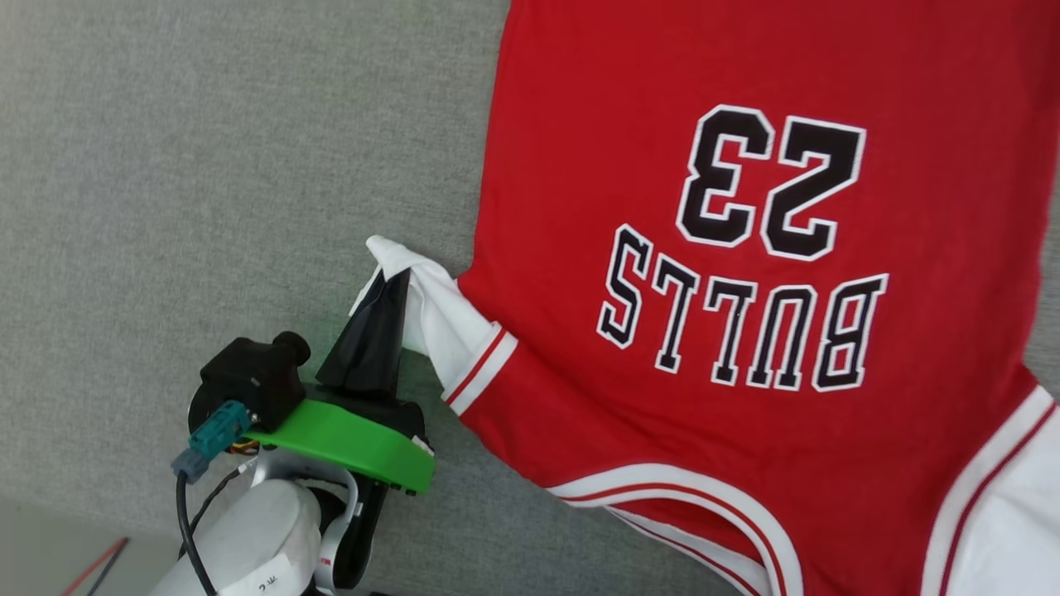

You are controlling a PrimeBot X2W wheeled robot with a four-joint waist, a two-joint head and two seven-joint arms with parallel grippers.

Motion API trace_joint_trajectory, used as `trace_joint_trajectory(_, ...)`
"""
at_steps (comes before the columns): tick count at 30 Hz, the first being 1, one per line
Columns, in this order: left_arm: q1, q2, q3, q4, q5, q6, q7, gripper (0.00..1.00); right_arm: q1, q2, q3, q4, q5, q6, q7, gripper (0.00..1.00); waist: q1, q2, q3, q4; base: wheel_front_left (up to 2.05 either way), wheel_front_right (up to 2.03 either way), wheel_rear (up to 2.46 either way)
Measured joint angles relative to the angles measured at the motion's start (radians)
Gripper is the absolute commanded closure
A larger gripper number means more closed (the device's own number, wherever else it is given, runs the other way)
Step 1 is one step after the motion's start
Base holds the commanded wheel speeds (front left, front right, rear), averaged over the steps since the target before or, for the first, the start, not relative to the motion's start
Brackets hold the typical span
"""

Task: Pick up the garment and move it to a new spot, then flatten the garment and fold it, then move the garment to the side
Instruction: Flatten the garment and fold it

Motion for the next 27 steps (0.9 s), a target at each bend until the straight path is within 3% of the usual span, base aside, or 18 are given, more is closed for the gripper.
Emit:
trace_joint_trajectory(6,-0.011,-0.029,0.012,0.018,0.021,-0.027,0.000,1.00,0.003,0.004,0.049,0.040,0.002,0.000,0.000,0.00,0.0000,0.0000,0.066,0.044,0.00,0.00,0.00)
trace_joint_trajectory(11,-0.012,-0.051,0.025,0.033,0.030,-0.044,-0.003,1.00,0.044,-0.036,0.083,0.042,0.024,0.000,0.010,0.00,0.0000,0.0000,0.092,0.066,0.00,0.00,0.00)
trace_joint_trajectory(12,-0.012,-0.055,0.026,0.038,0.031,-0.050,-0.003,1.00,0.047,-0.045,0.083,0.038,0.039,0.000,0.010,0.55,-0.0001,0.0000,0.093,0.069,0.00,0.00,0.00)
trace_joint_trajectory(13,-0.013,-0.058,0.027,0.043,0.032,-0.056,-0.004,1.00,0.051,-0.052,0.084,0.033,0.051,0.000,0.008,1.00,0.0000,0.0000,0.092,0.070,0.00,0.00,0.00)
trace_joint_trajectory(17,-0.013,-0.061,0.032,0.066,0.048,-0.070,-0.007,1.00,0.071,-0.063,0.089,0.023,0.072,0.000,-0.023,1.00,0.0000,0.0000,0.080,0.065,0.00,0.00,0.00)
trace_joint_trajectory(27,0.021,-0.056,0.055,0.144,0.055,-0.083,-0.007,1.00,0.101,-0.062,0.159,-0.008,0.134,0.000,-0.241,1.00,0.0000,0.0000,-0.021,0.037,0.00,0.00,0.00)
